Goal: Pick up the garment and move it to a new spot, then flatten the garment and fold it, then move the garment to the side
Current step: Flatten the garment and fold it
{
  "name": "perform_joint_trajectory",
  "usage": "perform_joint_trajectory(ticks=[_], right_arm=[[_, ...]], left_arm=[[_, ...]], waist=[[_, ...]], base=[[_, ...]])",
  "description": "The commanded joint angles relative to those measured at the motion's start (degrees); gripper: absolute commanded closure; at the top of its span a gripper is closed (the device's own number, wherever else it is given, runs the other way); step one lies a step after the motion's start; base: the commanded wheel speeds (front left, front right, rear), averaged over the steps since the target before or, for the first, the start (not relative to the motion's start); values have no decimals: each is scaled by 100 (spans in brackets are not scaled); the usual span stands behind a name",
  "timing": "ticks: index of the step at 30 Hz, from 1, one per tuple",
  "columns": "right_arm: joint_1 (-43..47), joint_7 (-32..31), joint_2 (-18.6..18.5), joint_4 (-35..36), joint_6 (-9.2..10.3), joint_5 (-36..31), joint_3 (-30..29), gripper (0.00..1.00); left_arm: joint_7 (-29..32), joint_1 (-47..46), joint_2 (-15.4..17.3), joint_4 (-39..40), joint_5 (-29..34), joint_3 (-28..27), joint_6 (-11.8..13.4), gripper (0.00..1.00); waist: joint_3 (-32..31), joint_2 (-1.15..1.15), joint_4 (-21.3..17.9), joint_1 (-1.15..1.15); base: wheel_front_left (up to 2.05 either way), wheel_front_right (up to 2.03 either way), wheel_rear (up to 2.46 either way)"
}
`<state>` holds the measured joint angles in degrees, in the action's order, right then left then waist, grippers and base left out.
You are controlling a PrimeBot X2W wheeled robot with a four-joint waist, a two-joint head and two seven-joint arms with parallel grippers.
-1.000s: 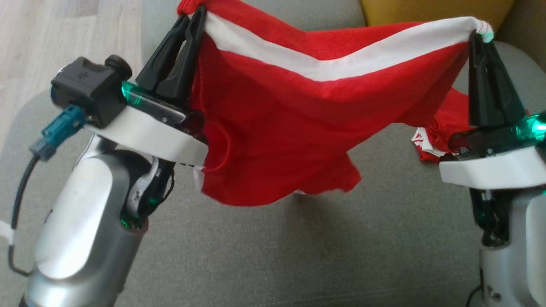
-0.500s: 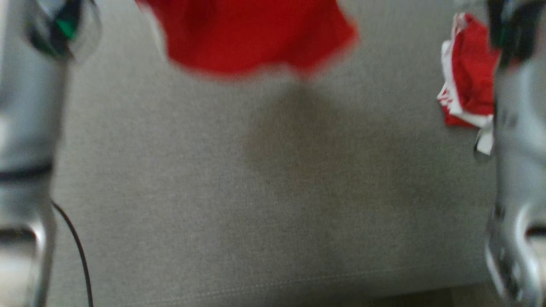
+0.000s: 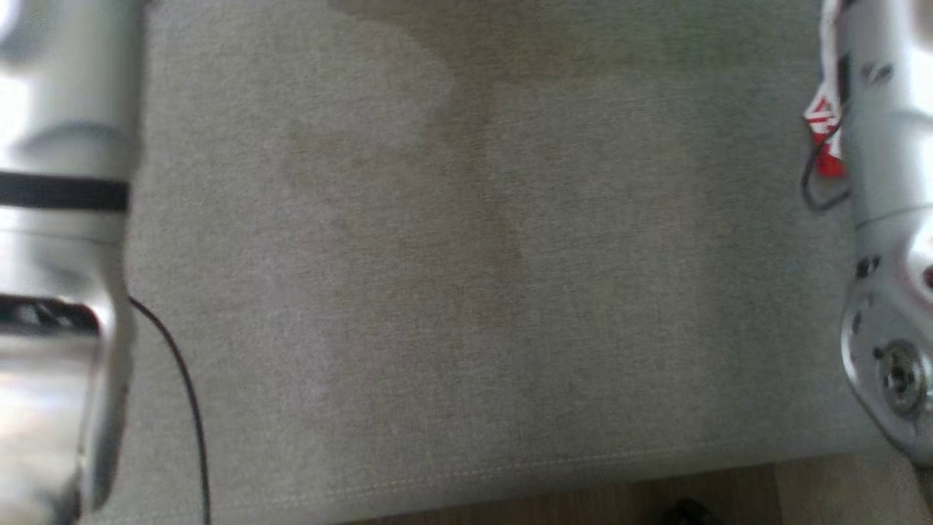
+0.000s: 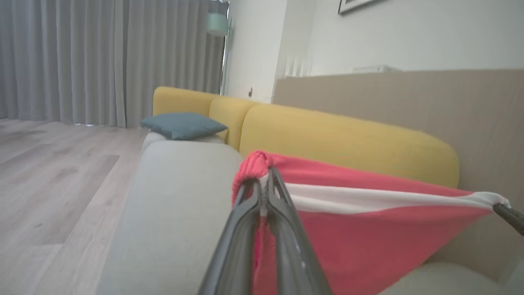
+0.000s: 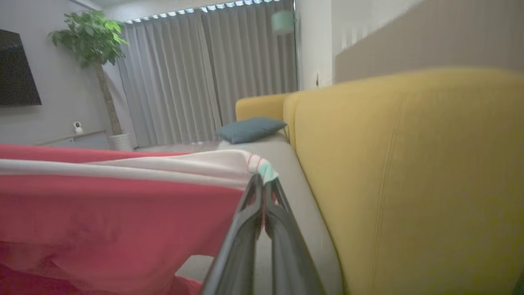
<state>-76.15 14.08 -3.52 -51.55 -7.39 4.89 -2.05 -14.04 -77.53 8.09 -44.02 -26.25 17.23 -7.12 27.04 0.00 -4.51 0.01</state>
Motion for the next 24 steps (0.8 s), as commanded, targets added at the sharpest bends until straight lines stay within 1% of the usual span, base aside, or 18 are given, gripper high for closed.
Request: perform_joint_trajectory(ticks=[1,4,8,10,13,16,17,18,21,24], right_arm=[[48,49,59,83,-10,131,8,100],[356,78,62,-327,-10,382,312,100],[812,88,63,-738,-10,518,681,100],[1041,89,63,-925,-10,560,858,100],[1347,43,13,-1168,-10,617,1151,100],[1674,-97,-157,-1320,-10,739,1554,100],[1920,-234,-280,-1366,-10,828,1850,100],[2038,-297,-338,-1359,-10,885,1997,100],[2367,-538,-513,-1268,-10,1145,2373,100],[2658,-826,-719,-1087,-10,1395,2763,100]], left_arm=[[-67,-61,288,110,72,-70,7,100],[-90,373,176,1,236,206,-18,100],[-94,1206,170,206,426,513,-32,100],[-94,1676,204,355,427,741,-33,100],[-95,2302,338,601,443,1185,-34,100],[-95,2851,474,790,394,1562,-35,100],[-95,3141,573,863,385,1865,-35,100],[-95,3254,625,908,384,1987,-35,100],[-96,3555,703,1011,260,2171,-35,100],[-96,3762,787,1098,265,2342,-36,100]], waist=[[46,0,68,-1],[41,0,126,-1],[-111,0,164,-1],[-252,0,169,-1],[-469,0,187,-1],[-716,0,202,-1],[-890,0,207,-1],[-969,0,205,-1],[-1184,0,194,-1],[-1346,0,176,-1]], base=[[0,0,0],[0,0,0],[0,0,0],[0,0,0],[0,0,0],[0,0,0],[0,0,0],[0,0,0],[0,0,0],[0,0,0]])
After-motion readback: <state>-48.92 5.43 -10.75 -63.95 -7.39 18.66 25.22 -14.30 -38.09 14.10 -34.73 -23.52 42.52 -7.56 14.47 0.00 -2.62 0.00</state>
